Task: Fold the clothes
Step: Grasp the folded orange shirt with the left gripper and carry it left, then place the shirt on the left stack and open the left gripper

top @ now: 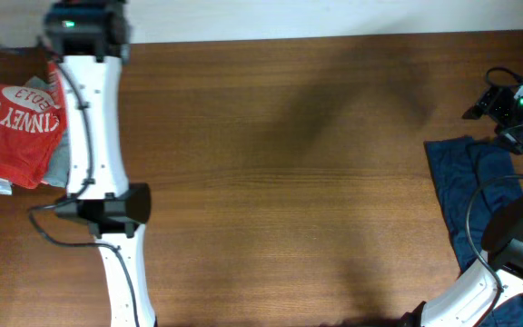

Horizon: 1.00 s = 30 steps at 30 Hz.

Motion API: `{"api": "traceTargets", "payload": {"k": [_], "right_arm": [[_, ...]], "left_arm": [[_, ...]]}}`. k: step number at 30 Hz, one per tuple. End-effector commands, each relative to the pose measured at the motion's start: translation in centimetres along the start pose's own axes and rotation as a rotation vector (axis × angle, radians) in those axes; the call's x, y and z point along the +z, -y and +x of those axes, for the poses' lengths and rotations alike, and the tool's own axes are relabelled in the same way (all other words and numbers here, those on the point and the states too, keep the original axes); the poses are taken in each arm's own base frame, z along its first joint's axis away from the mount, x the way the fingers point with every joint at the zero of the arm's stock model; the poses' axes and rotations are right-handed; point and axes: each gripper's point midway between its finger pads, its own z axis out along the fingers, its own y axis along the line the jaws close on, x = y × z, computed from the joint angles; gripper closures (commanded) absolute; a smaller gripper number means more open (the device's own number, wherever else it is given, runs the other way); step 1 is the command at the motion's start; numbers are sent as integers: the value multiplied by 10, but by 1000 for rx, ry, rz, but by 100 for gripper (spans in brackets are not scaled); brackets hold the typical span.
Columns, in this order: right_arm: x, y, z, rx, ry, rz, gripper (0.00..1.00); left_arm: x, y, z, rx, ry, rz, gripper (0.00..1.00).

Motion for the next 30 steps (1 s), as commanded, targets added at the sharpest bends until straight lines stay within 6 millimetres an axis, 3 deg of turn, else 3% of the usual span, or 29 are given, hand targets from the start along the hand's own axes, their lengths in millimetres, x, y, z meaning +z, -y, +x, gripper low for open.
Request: {"api": "traceTargets", "payload": {"k": [1, 4, 15, 17, 22, 30], "right_arm": [[-5, -13, 1, -38, 9, -14, 16], [-3, -20, 3, -55, 3, -14, 16], [-2, -24, 4, -68, 2, -15, 16], [-2, -24, 4, -69, 3, -15, 16], [-2, -24, 4, -70, 5, -16, 16], [-2, -24, 4, -69, 3, -15, 16]], "left_arm": [[-13, -49, 10, -168, 0, -94, 100], [-6, -64, 24, -163, -45, -110, 100], [6, -95, 41, -124, -95, -144, 100], [11, -109, 51, -209, -112, -165, 100], [21, -140, 97, -509, -227, -220, 99], [30, -148, 108, -557, -244, -167, 99]]}}
